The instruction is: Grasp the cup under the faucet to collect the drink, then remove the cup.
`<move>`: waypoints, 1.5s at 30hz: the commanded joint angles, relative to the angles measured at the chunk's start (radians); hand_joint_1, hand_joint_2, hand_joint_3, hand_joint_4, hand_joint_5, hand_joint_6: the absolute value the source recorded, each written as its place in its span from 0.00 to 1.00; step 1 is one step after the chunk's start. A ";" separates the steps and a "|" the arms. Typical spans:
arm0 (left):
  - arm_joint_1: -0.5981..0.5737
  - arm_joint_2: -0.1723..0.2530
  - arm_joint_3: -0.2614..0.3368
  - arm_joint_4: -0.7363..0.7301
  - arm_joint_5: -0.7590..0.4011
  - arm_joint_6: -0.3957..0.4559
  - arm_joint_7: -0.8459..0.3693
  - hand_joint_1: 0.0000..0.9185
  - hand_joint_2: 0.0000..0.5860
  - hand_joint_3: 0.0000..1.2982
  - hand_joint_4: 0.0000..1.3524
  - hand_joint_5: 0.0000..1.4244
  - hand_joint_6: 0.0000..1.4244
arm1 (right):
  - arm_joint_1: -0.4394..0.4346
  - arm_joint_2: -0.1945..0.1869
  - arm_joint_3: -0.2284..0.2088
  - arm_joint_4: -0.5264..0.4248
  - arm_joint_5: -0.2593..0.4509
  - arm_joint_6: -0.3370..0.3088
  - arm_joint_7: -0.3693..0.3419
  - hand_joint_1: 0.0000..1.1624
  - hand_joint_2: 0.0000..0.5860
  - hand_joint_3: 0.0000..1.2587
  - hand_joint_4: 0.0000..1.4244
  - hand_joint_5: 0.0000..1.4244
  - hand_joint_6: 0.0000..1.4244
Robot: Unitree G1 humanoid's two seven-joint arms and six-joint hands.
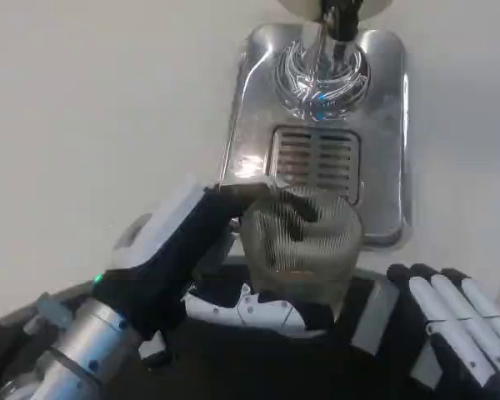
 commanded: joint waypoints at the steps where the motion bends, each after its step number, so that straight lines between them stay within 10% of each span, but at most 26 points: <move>1: -0.007 -0.010 0.002 0.002 -0.018 0.011 -0.001 0.85 0.11 0.81 0.94 0.96 1.00 | 0.004 0.004 -0.002 -0.015 0.003 -0.015 0.010 0.53 0.46 0.00 0.00 0.00 0.08; 16: -0.059 -0.015 0.012 0.062 0.064 0.004 0.055 0.85 0.11 0.81 0.93 0.96 1.00 | -0.002 0.025 0.009 -0.015 -0.014 -0.002 0.016 0.53 0.47 0.00 0.00 0.00 0.09; 45: -0.537 -0.144 -0.038 0.776 0.107 -0.133 0.322 0.85 0.11 0.81 0.93 0.95 1.00 | -0.051 0.082 0.023 -0.015 -0.028 0.054 0.031 0.59 0.47 0.01 0.00 0.02 0.11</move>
